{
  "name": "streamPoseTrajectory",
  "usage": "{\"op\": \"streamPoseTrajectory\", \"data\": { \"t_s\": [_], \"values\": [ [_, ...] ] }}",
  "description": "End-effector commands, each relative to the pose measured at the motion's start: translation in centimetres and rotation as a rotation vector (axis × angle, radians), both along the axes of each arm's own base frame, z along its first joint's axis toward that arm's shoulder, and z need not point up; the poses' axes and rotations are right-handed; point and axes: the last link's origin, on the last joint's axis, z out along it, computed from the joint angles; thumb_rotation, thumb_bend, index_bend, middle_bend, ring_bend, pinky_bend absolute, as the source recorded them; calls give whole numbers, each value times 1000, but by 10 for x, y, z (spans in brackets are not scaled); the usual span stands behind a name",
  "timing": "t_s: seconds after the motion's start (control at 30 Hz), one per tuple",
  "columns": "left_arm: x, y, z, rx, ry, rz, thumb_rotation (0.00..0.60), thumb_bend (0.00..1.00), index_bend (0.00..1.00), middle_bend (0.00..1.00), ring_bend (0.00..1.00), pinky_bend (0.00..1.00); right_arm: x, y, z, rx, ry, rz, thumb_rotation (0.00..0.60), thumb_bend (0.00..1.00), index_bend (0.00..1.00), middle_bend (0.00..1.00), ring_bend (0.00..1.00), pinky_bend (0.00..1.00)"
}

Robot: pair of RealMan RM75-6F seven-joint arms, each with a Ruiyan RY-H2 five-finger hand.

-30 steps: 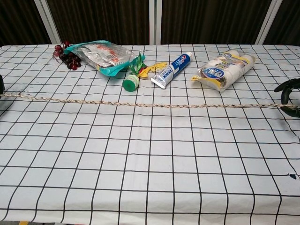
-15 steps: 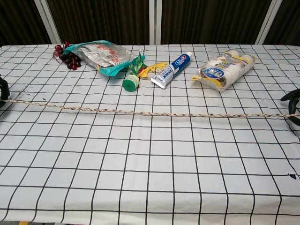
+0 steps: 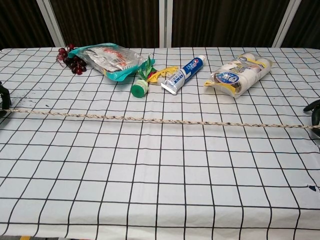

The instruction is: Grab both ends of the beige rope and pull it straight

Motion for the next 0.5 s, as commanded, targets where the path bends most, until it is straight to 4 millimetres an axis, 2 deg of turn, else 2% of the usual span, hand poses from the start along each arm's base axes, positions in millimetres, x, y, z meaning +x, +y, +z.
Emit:
{"op": "streamPoseTrajectory", "data": {
  "t_s": [0.03, 0.27, 0.37, 0.5],
  "values": [
    [0, 0, -1, -2, 0, -2, 600, 419, 636, 312, 55, 207, -1, 0, -1, 2, 1, -1, 600, 379, 666, 209, 0, 0],
    [3, 0, -2, -10, 4, -14, 600, 419, 636, 312, 55, 207, -2, -1, -2, -8, 10, 4, 600, 378, 660, 201, 0, 0],
    [3, 0, -3, -10, 5, -16, 600, 419, 636, 312, 55, 207, -3, -1, -1, -11, 14, 5, 600, 374, 628, 189, 0, 0],
    [4, 0, -4, -14, 7, -17, 600, 420, 636, 312, 55, 207, -5, -1, 0, 6, 17, -2, 600, 352, 437, 152, 0, 0]
  ]
}}
